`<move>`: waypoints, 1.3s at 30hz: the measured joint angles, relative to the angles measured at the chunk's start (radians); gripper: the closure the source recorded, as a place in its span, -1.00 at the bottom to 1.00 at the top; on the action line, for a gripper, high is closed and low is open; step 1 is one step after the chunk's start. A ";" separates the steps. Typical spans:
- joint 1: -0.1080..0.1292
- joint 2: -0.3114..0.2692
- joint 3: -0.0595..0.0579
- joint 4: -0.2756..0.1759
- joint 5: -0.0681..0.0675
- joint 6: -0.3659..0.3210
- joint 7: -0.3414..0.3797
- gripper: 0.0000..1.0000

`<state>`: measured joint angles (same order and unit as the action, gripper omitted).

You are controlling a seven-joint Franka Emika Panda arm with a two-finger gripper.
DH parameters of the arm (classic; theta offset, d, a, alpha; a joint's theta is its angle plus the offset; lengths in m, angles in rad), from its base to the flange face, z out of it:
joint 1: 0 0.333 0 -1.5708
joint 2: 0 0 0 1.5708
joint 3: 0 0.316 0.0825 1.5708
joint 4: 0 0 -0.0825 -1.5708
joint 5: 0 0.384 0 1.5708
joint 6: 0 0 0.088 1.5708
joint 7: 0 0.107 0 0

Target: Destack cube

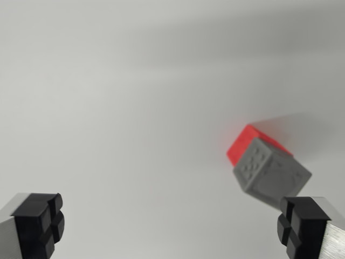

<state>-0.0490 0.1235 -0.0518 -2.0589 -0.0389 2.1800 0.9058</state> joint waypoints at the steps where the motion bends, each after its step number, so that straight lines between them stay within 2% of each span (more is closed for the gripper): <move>1: -0.002 -0.002 -0.002 -0.008 0.001 0.005 0.005 -1.00; 21: -0.039 -0.036 -0.054 -0.155 0.020 0.117 0.105 -1.00; 32: -0.069 -0.043 -0.089 -0.237 0.035 0.191 0.163 -1.00; 39: -0.091 -0.043 -0.117 -0.290 0.050 0.244 0.200 -1.00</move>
<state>-0.1399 0.0805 -0.1684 -2.3485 0.0112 2.4236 1.1054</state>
